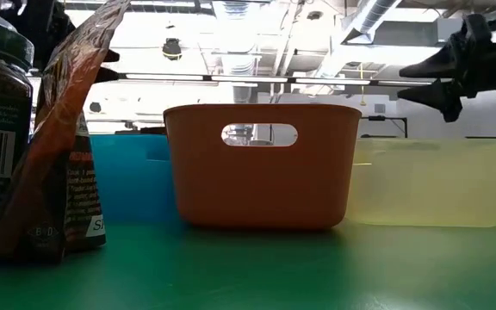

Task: Sort spices by type
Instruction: Put the middle orange seasoning pack into the blue bin

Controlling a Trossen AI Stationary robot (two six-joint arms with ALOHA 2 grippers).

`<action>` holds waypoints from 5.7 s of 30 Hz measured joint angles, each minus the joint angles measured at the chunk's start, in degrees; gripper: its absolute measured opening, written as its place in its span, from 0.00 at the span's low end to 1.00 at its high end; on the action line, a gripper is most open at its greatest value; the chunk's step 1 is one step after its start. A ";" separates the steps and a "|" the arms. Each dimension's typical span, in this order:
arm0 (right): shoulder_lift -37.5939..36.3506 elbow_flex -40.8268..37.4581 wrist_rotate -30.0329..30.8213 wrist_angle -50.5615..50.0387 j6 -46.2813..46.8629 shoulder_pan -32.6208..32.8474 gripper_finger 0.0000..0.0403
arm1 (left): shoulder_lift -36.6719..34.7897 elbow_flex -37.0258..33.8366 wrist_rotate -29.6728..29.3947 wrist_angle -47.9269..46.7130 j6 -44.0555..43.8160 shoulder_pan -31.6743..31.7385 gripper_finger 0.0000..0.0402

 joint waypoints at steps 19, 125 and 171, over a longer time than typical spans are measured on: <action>22.37 0.24 2.73 18.85 -10.65 7.96 0.65 | 47.13 31.86 23.26 -23.10 8.21 17.64 0.67; 34.84 7.72 3.96 20.28 -14.30 16.16 0.65 | 87.20 68.83 29.99 -53.89 -12.98 -12.35 0.00; 34.85 7.69 3.95 20.22 -13.87 16.16 0.65 | 80.01 58.32 27.67 -46.51 -4.73 -5.88 0.00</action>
